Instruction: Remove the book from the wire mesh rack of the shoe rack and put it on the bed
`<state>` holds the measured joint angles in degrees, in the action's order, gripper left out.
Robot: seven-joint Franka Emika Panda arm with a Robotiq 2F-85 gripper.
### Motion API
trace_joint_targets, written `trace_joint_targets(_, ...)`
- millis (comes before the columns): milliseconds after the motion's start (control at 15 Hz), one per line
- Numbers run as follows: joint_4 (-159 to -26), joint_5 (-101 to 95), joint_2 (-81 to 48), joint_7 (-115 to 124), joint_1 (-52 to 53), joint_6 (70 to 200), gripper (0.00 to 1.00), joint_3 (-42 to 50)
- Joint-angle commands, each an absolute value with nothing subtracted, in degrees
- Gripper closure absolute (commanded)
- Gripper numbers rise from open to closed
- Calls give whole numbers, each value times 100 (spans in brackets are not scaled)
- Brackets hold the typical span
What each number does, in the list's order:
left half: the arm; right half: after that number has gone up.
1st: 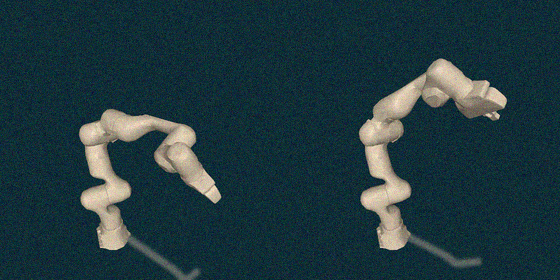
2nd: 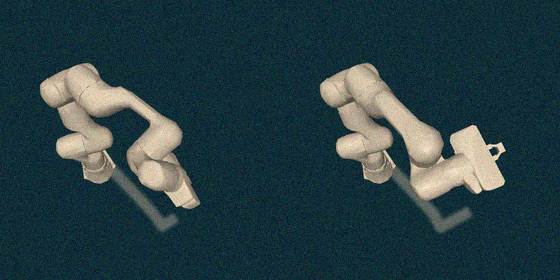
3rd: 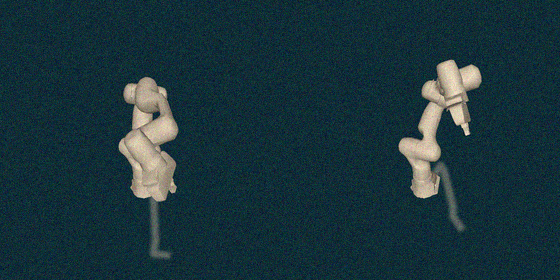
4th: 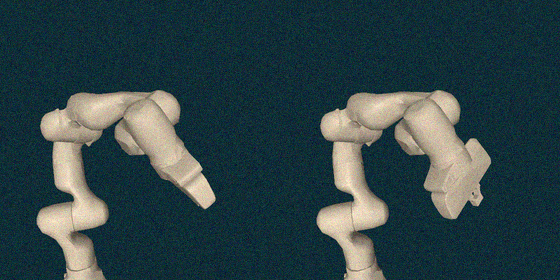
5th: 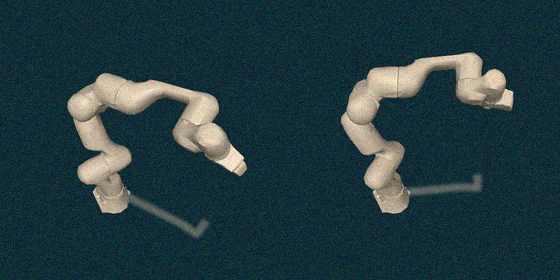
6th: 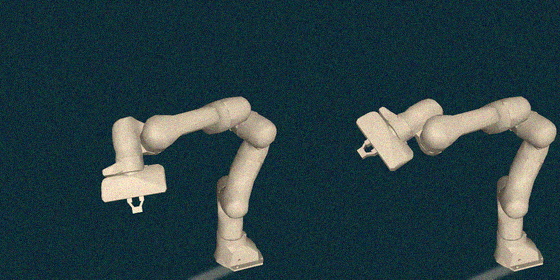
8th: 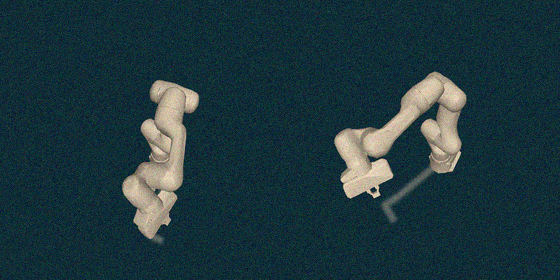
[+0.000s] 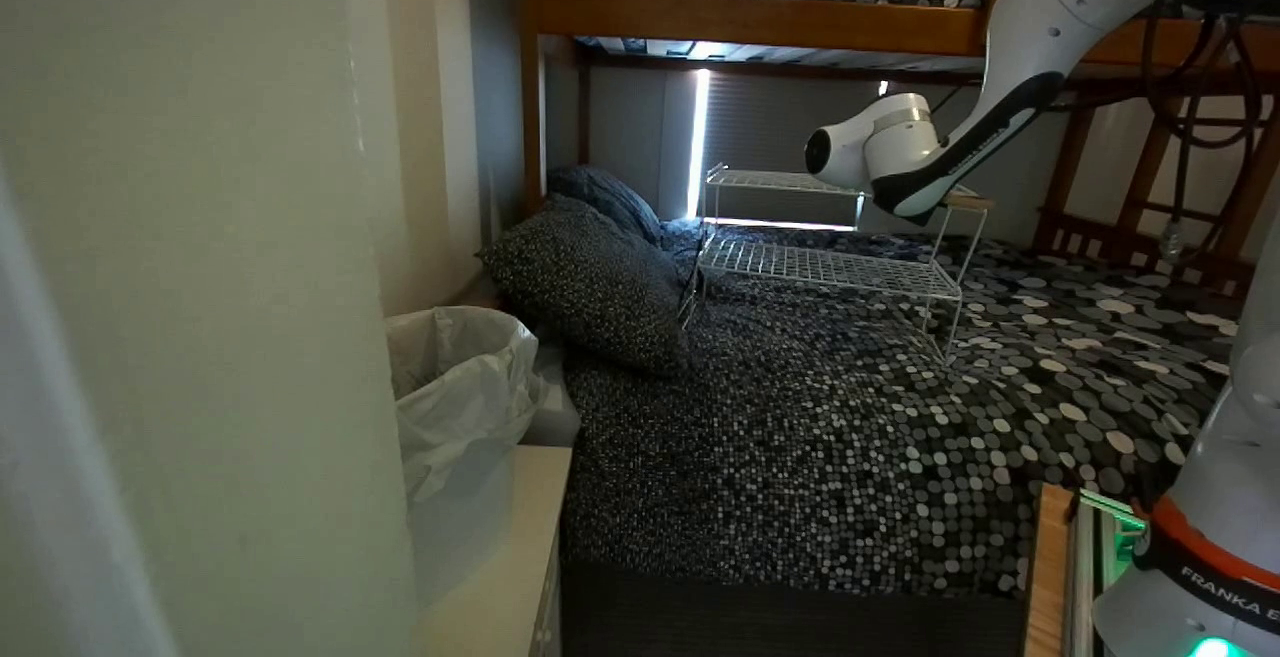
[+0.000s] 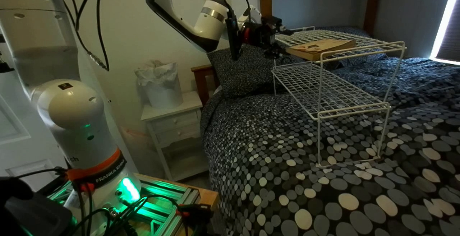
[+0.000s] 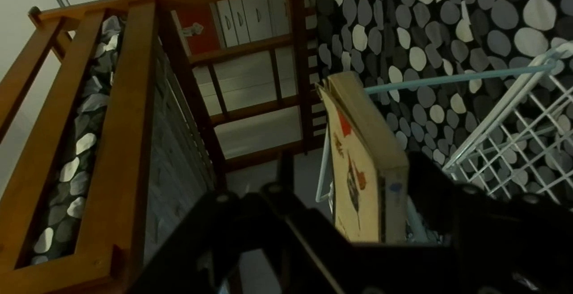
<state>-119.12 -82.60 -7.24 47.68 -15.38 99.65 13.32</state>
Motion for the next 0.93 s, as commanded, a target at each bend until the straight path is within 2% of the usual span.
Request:
trace_joint_targets(0, -11797, -8075, -909, 4668, -1549, 9956, 28, 1347)
trace_joint_targets(267, -11708, -8051, -1075, 4736, -1578, 10000, 30, 1356)
trace_joint_targets(533, -11605, -8060, -1204, 4747, -1622, 10019, 41, 1372)
trace_joint_targets(667, -11561, -8074, -1242, 4760, -1640, 10039, 60, 1377)
trace_joint_targets(867, -11536, -8063, -1264, 4749, -1647, 10044, 82, 1378)
